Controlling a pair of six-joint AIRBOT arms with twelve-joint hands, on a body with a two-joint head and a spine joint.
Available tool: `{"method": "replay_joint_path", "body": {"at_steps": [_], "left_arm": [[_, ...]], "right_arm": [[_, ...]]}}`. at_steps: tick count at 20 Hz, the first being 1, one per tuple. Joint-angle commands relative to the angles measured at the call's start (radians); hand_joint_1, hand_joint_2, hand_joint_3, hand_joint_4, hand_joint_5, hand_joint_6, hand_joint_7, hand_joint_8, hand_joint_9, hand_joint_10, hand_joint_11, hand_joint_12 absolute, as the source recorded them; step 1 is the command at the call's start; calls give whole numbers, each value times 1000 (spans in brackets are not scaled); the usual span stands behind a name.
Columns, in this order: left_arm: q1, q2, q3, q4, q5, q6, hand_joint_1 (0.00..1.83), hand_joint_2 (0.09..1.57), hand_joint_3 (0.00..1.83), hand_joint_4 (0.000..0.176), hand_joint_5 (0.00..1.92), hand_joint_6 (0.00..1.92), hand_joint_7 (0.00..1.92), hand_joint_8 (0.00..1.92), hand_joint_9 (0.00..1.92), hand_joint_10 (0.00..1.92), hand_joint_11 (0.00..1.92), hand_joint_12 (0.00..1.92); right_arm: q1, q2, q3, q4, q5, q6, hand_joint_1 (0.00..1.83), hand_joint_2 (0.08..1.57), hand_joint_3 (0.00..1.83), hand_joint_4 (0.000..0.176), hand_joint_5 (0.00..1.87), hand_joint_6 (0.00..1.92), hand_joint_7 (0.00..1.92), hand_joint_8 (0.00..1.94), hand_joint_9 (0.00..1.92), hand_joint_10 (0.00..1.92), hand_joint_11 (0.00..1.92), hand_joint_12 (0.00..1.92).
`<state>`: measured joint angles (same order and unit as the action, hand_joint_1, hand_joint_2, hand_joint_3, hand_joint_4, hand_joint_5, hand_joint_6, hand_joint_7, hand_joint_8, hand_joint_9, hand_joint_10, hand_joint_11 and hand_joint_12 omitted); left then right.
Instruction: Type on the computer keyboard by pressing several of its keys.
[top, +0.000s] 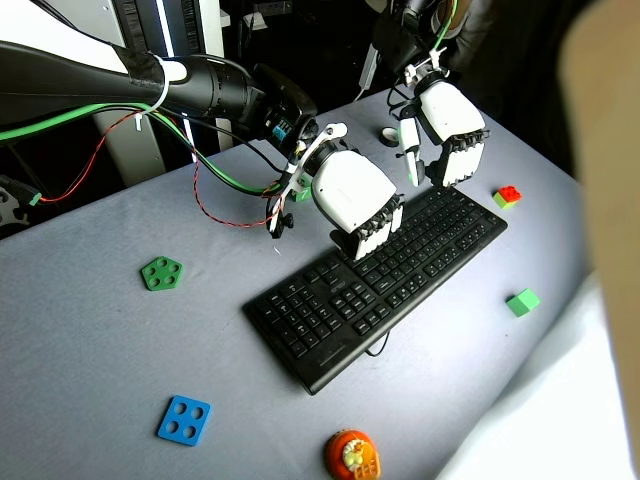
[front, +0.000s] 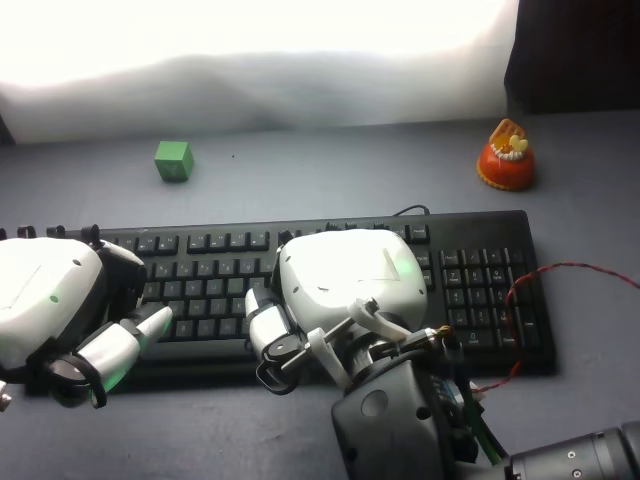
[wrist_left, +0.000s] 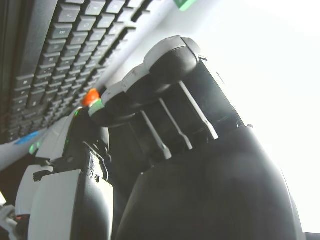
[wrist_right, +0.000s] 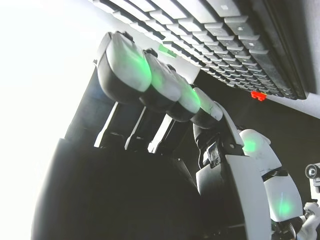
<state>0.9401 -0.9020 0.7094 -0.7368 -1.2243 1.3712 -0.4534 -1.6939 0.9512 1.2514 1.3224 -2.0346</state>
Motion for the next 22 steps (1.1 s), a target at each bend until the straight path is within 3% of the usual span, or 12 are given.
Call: {"method": "replay_joint_path", "body": {"at_steps": [1,2,3,6,11,14,18,22], "left_arm": [[-1,2,7,43,-106,-3,111,1192,161,36,171,110,282,60,245,139,0,869],[0,2,7,40,-106,-5,82,1266,24,36,202,20,294,3,291,28,0,850],[1,2,7,39,-106,-8,80,1274,15,36,214,17,291,0,292,17,0,847],[5,2,5,39,-106,-12,73,1287,8,37,218,9,277,0,267,1,0,783],[35,-13,8,41,-127,-12,77,1288,2,33,216,3,227,0,234,0,0,704],[61,-51,26,41,-166,-22,74,1279,0,32,226,5,239,2,247,4,0,756],[88,-100,41,44,-201,-23,93,1280,0,33,236,7,247,4,243,3,0,754],[121,-145,61,44,-242,-34,88,1282,0,18,325,25,301,8,276,8,0,791]], "right_arm": [[9,2,1,-102,50,9,9,1079,168,0,366,302,480,115,395,348,18,1305],[9,2,1,-105,50,10,0,1151,26,0,433,126,511,15,442,183,0,1308],[8,2,1,-106,50,10,0,1162,3,0,464,66,521,3,474,121,0,1327],[6,2,1,-107,47,11,0,1162,1,0,419,35,516,0,493,110,0,1349],[-28,2,6,-83,24,66,0,1151,0,0,394,12,449,0,467,66,0,1225],[-52,1,11,-83,-4,94,0,1151,0,0,396,10,432,4,455,47,0,1153],[-58,-2,15,-83,-2,108,0,1148,0,0,401,8,465,8,483,40,0,1218],[-54,-2,23,-82,-8,117,0,1141,0,0,472,30,536,21,527,46,0,1326]]}}
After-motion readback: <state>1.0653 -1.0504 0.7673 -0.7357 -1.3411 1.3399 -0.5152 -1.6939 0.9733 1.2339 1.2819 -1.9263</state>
